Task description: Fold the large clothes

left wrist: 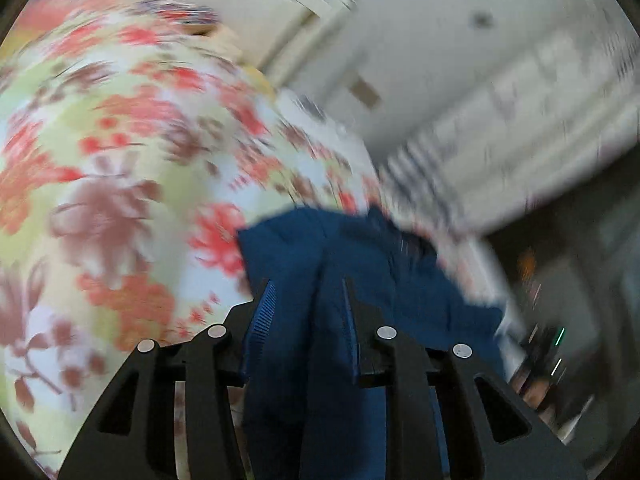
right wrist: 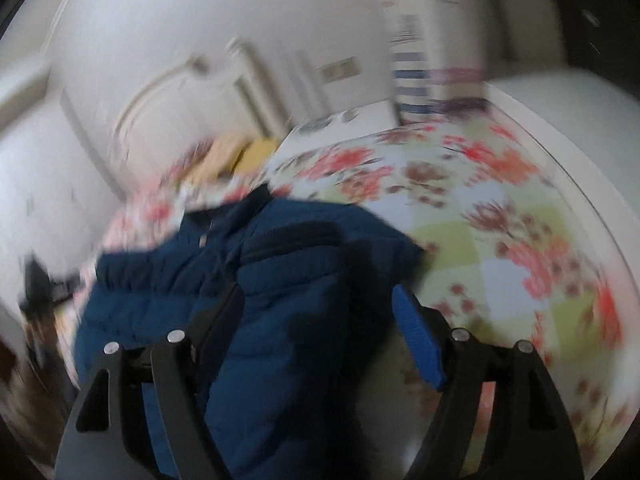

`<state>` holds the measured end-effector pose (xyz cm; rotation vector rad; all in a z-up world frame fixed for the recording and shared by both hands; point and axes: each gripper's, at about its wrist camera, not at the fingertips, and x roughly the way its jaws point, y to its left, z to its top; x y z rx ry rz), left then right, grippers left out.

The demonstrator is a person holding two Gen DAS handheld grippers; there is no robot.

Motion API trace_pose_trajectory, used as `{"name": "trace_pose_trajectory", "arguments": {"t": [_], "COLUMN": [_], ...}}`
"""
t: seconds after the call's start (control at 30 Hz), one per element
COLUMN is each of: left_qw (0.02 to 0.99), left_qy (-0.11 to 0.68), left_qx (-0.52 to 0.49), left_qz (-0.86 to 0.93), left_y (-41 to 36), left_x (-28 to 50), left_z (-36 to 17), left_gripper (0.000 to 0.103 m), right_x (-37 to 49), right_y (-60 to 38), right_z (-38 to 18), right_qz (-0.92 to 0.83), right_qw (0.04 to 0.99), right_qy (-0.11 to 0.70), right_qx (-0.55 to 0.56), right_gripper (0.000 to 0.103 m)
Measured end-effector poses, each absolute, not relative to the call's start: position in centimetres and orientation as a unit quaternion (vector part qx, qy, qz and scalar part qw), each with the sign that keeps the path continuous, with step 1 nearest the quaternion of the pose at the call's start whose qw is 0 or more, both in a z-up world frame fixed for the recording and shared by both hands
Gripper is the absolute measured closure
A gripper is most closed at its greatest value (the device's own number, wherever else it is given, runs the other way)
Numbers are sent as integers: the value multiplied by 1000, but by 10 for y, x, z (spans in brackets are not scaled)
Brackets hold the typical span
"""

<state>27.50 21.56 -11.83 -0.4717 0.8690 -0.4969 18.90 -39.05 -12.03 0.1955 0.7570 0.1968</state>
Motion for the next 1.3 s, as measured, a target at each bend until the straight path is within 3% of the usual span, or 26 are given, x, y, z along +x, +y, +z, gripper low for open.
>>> {"name": "trace_pose_trajectory", "arguments": {"t": [0.23, 0.47, 0.5, 0.53, 0.57, 0.6, 0.73, 0.77, 0.83, 0.9, 1.0, 1.1, 1.2, 1.3], "left_qw": [862, 850, 849, 848, 847, 848, 833, 841, 865, 885, 908, 911, 893, 885], "left_qy": [427, 436, 438, 441, 442, 436, 438, 432, 413, 366, 286, 254, 287, 341], "left_qx": [-73, -62, -56, -49, -45, -45, -60, -51, -35, -57, -81, -101, -167, -179], "left_qz": [-264, -288, -290, -288, -291, -299, -331, -321, -284, -281, -297, -308, -304, -260], "left_y": [167, 154, 149, 144, 139, 135, 116, 114, 113, 126, 144, 153, 160, 148], "left_x": [274, 305, 312, 318, 324, 326, 333, 330, 320, 298, 254, 250, 306, 373], "left_z": [-119, -114, -114, -115, -117, -119, -134, -136, -136, -121, -73, -16, 12, -10], "left_gripper": [84, 81, 73, 39, 15, 4, 7, 10, 54, 82, 84, 84, 83, 83], "right_x": [212, 215, 217, 217, 218, 220, 219, 216, 201, 178, 143, 139, 186, 262], "right_y": [-370, -382, -381, -381, -382, -383, -383, -381, -375, -369, -356, -343, -349, -358], "right_z": [-135, -148, -149, -150, -152, -153, -152, -150, -136, -113, -60, -6, 25, 0], "right_qz": [113, 137, 139, 141, 145, 147, 153, 149, 142, 117, 106, 89, 61, 21], "right_qw": [898, 895, 895, 895, 894, 893, 897, 902, 918, 938, 958, 971, 972, 952], "right_qy": [425, 415, 415, 414, 412, 411, 401, 393, 363, 320, 264, 220, 224, 301], "right_qx": [29, 86, 90, 94, 99, 103, 109, 105, 79, 56, 35, 5, 26, 58], "right_gripper": [28, 28, 28, 28, 28, 28, 40, 55, 88, 91, 92, 93, 93, 93]}}
